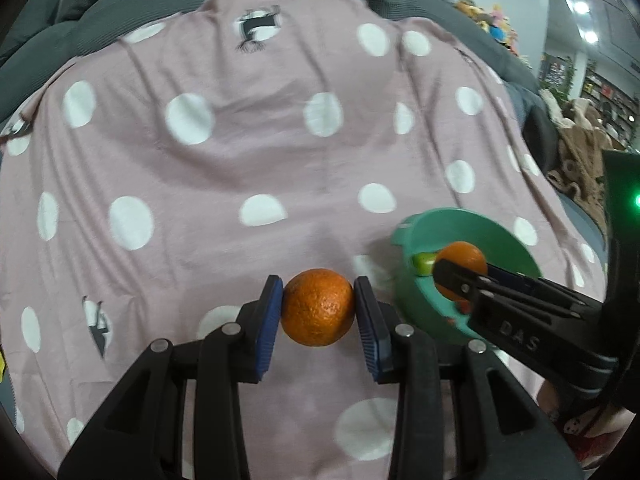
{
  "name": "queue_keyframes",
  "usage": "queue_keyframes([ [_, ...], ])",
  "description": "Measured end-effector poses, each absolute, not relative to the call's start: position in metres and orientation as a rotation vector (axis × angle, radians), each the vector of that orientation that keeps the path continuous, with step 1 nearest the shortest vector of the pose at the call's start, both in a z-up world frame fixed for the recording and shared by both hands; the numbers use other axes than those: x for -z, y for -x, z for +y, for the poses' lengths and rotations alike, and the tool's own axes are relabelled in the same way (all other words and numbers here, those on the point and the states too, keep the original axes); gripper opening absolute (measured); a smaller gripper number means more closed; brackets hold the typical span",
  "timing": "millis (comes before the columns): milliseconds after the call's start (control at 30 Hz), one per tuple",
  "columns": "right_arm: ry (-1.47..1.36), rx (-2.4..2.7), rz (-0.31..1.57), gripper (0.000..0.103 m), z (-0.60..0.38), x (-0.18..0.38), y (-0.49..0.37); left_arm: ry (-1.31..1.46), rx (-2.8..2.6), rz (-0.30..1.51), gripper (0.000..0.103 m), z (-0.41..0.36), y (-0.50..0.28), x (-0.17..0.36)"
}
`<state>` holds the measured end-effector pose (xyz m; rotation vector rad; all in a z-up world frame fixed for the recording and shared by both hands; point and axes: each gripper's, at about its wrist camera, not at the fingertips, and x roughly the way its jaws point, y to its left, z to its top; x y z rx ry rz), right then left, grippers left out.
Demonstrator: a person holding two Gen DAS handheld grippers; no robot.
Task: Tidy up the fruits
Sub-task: 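Carry both held mandarins over the green bowl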
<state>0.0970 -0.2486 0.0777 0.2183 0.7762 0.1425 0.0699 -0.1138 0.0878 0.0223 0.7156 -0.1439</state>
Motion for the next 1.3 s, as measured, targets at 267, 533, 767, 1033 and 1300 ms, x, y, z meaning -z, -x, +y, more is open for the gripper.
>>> queue_keyframes([
  [267,-0.287,-0.054,0.748,0.042,-0.288,-0.081,-0.092,-0.05,0.218,0.727,0.036,-0.163,-0.077,-0.081],
  [533,-0.344,0.028,0.771,0.043,-0.322,-0.071,-0.095,-0.052,0.271,0.766,0.036,-0.197,-0.088,-0.068],
  [767,-0.364,0.087,0.805,0.043,-0.337,-0.06,-0.099,-0.05,0.29,0.805,0.036,-0.216,-0.097,-0.055],
  [1033,-0.371,0.101,0.833,0.043,-0.344,-0.054,-0.101,-0.033,0.311,0.844,0.036,-0.226,-0.103,-0.044],
  [1300,-0.357,0.115,0.863,0.043,-0.345,-0.048,-0.106,-0.017,0.324,0.868,0.036,-0.23,-0.106,-0.037],
])
